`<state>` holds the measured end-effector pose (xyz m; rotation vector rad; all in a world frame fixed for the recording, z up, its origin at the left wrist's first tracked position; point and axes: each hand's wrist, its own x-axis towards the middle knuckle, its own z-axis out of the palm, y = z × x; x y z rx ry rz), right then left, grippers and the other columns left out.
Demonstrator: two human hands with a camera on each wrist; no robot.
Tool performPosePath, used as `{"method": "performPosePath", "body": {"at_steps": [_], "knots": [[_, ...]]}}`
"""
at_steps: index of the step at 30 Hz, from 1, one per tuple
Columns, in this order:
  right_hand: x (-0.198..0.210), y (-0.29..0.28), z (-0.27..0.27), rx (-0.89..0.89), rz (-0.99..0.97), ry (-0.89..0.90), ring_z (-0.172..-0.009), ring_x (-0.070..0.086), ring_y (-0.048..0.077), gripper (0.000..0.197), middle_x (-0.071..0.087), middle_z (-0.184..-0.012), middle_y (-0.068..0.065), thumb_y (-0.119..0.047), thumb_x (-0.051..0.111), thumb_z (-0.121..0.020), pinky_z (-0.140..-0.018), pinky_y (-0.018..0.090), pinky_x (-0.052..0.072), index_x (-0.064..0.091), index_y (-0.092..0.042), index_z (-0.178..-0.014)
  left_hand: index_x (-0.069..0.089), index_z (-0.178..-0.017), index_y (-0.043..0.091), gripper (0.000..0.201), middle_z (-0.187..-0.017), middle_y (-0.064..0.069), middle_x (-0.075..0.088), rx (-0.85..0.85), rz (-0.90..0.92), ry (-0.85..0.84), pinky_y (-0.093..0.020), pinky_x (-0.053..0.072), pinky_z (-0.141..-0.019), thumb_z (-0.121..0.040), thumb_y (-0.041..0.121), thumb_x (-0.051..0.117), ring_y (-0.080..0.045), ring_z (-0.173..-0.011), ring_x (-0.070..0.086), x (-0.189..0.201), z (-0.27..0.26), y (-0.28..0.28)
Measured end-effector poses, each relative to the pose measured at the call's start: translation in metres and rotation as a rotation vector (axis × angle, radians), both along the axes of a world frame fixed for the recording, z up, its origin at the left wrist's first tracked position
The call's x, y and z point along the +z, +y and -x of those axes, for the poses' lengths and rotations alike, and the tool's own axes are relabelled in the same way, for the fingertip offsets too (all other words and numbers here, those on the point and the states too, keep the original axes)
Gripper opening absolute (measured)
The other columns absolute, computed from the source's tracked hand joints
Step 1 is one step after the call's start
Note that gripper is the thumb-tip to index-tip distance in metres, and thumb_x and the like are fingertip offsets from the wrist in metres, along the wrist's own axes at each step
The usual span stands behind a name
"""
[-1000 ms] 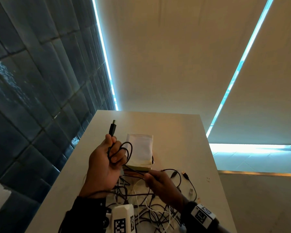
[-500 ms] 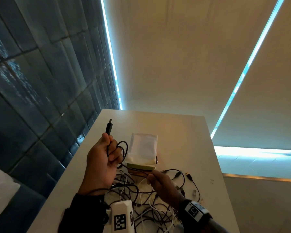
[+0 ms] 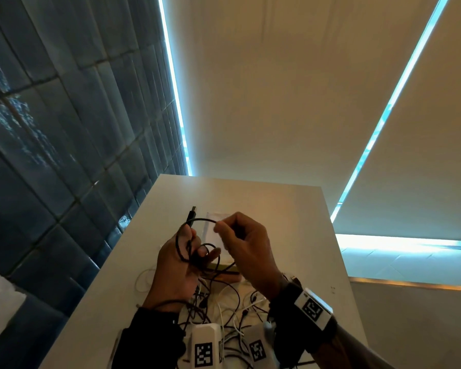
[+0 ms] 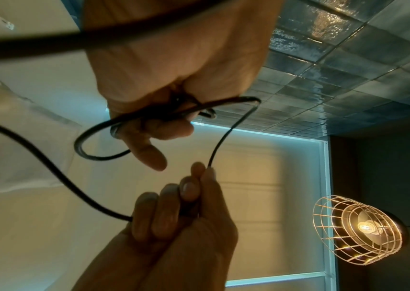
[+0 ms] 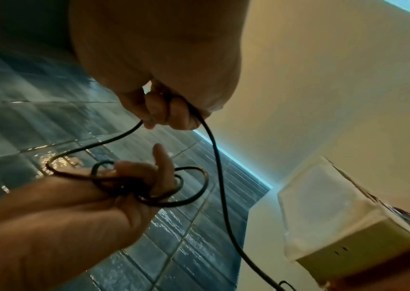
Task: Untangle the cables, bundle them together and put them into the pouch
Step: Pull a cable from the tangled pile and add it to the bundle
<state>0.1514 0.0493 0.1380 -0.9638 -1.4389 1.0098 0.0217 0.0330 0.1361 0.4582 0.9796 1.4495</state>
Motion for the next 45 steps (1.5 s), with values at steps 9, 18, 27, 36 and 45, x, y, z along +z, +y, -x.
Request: {"method": "performPosePath", "body": {"at_steps": [9, 18, 27, 36, 45], "knots": [[-0.015, -0.016, -0.004, 0.214, 0.223, 0.013, -0.043, 0.04, -0.001, 0.031, 0.046, -0.049, -0.011, -0.01, 0.052, -0.098, -0.045, 0.011, 0.036, 0.054, -0.006, -0.067, 0.042, -0.069, 0.012, 0.037, -0.05, 0.002, 0.036, 0.15, -0.058, -0.071, -0.045, 0.059, -0.068, -0.102, 0.028, 0.038, -0.012, -0.047, 0.044, 0.013, -0.005, 0.005], [-0.05, -0.018, -0.002, 0.308, 0.23, -0.116, -0.047, 0.037, 0.004, 0.039, 0.044, -0.052, -0.012, -0.038, 0.052, -0.097, -0.049, 0.022, 0.035, 0.052, -0.023, -0.061, 0.05, -0.079, 0.017, 0.027, -0.047, 0.008, 0.033, 0.09, -0.151, -0.168, -0.02, 0.035, -0.042, -0.1, 0.029, 0.038, -0.007, -0.04, 0.033, 0.02, -0.005, -0.004], [-0.095, -0.021, -0.025, 0.281, 0.276, -0.055, -0.049, 0.038, 0.001, 0.033, 0.047, -0.057, -0.011, -0.026, 0.052, -0.099, -0.048, 0.016, 0.032, 0.064, -0.018, -0.069, 0.049, -0.076, 0.018, 0.029, -0.048, 0.01, 0.031, 0.104, -0.18, -0.281, -0.019, 0.027, -0.041, -0.101, 0.027, 0.036, -0.005, -0.04, 0.029, 0.018, 0.014, 0.0], [-0.109, -0.021, -0.051, 0.419, 0.409, -0.054, -0.056, 0.046, 0.012, 0.029, 0.058, -0.069, 0.001, -0.023, 0.052, -0.098, -0.054, 0.021, 0.039, 0.064, -0.014, -0.073, 0.049, -0.076, 0.019, 0.028, -0.046, 0.01, 0.032, 0.112, -0.184, -0.259, -0.017, 0.027, -0.037, -0.101, 0.026, 0.036, -0.003, -0.038, 0.03, 0.029, 0.038, 0.003], [-0.038, 0.0, -0.023, -0.037, 0.438, 0.048, -0.039, 0.042, 0.005, 0.029, 0.048, -0.056, -0.006, -0.022, 0.052, -0.098, -0.041, 0.023, 0.036, 0.063, -0.003, -0.08, 0.048, -0.08, 0.014, 0.027, -0.057, -0.001, 0.056, -0.05, 0.026, 0.112, -0.014, 0.023, -0.032, -0.1, 0.029, 0.039, -0.005, -0.034, 0.031, 0.017, 0.023, 0.001]]}}
